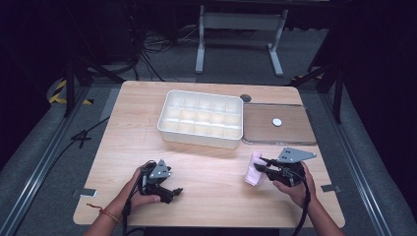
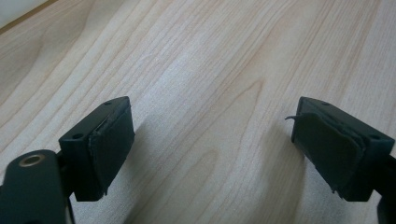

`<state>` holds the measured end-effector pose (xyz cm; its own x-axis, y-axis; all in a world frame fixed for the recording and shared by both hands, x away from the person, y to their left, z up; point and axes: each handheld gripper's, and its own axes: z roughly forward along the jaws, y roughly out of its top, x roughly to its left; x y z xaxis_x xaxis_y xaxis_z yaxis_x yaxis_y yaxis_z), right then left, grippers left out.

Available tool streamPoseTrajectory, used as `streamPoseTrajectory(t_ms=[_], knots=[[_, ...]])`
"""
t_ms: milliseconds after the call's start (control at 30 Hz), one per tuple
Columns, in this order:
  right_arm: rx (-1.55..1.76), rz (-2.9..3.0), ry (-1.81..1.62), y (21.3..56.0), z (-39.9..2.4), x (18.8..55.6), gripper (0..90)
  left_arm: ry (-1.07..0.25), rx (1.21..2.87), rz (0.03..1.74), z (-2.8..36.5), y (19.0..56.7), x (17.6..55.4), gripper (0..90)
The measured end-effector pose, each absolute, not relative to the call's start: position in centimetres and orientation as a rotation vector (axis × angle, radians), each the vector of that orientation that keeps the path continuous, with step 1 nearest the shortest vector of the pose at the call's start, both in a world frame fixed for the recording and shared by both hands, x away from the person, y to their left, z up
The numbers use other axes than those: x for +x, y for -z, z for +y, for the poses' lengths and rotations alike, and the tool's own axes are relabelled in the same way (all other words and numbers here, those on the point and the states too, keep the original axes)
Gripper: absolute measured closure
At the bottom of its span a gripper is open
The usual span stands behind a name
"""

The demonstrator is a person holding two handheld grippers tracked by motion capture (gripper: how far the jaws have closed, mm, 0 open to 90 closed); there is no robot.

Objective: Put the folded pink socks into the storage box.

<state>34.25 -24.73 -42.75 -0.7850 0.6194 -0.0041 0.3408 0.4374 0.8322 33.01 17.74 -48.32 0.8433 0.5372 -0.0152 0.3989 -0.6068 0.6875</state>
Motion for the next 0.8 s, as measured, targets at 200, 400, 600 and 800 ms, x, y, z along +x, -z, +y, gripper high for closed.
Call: streamPoseTrajectory(t_ms=[200, 400, 600, 800], knots=[[0.819, 2.356, -1.289, 42.2, -25.1, 34.1, 72.4, -0.250, 2.301, 0.679, 17.7, 48.3, 33.0, 13.3], [0.822, 2.320, -1.315, 41.4, -25.7, 34.4, 72.3, -0.250, 2.300, 0.678, 17.7, 48.3, 33.0, 13.3], [0.807, 2.288, -1.326, 40.3, -25.3, 34.8, 72.3, -0.249, 2.301, 0.679, 17.7, 48.3, 33.0, 13.3], [0.767, 2.261, -1.332, 38.5, -25.0, 35.6, 72.3, -0.251, 2.300, 0.679, 17.7, 48.3, 33.0, 13.3]])
